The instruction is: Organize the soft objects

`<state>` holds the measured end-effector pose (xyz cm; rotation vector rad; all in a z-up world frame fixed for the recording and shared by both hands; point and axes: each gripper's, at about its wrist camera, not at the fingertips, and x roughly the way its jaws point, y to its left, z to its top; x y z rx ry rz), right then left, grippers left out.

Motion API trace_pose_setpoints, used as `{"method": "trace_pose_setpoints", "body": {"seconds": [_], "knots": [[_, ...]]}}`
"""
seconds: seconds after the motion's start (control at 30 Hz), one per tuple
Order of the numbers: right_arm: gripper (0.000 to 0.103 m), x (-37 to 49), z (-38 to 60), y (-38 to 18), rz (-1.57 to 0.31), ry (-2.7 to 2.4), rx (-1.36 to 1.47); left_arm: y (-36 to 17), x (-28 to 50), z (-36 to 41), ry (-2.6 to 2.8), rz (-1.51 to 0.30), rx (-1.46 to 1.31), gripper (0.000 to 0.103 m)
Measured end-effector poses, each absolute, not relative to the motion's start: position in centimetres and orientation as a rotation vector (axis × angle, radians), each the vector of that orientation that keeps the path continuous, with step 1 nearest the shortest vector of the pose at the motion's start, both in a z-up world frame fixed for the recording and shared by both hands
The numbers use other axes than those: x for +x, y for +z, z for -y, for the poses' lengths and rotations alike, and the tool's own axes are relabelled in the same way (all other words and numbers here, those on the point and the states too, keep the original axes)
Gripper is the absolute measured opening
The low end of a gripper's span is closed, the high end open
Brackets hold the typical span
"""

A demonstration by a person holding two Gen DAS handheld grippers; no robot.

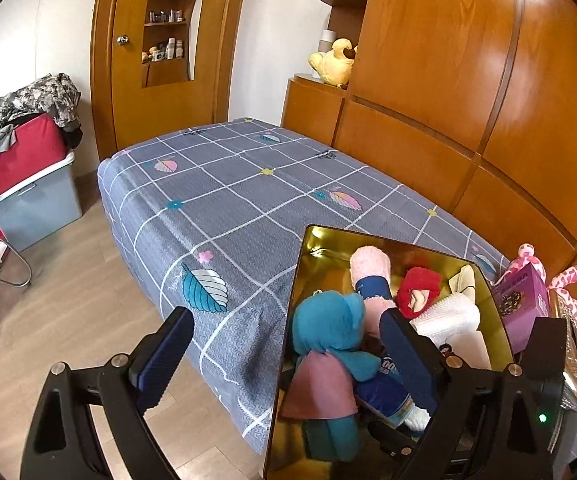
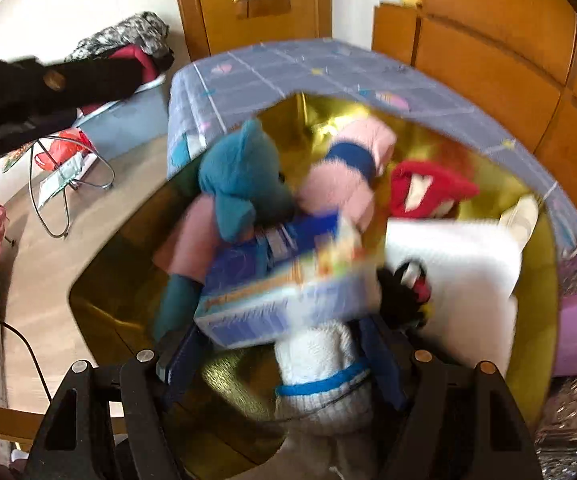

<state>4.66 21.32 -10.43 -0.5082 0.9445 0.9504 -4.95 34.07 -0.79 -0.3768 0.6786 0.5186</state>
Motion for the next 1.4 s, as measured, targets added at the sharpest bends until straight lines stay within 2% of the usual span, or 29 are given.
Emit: {"method": "trace_pose_setpoints", "body": {"seconds": [0.23, 0.5, 0.73, 1.17, 1.4], "knots": [[0.075, 5.2, -19.3, -9.9, -0.992, 0.944, -0.409, -0.3, -5.0, -33.2, 0.523, -0.661, -0.335, 0.097], [0.075, 4.1, -16.7, -7.8, -0.893, 0.825, -0.414, 0.3, -4.9, -31.5, 0.504, -0.645, -0.287, 0.102], [0.075, 3.4, -14.5, -7.2, -0.870, 0.774, -0.363, 0.4, -4.6, -28.6, 0.457, -0.651, -0.225, 0.102], [0.075, 2.3, -8.9, -3.1, -0.688, 0.550, -0.226, 0.4, -4.5, -23.7, 0.385, -0.648, -0.167, 0.103], [0.075, 2.1, -6.3, -2.5, -0.657, 0.431, -0.182, 0.0, -4.4, -21.6, 0.406, -0.661, -0.120, 0.102]]}}
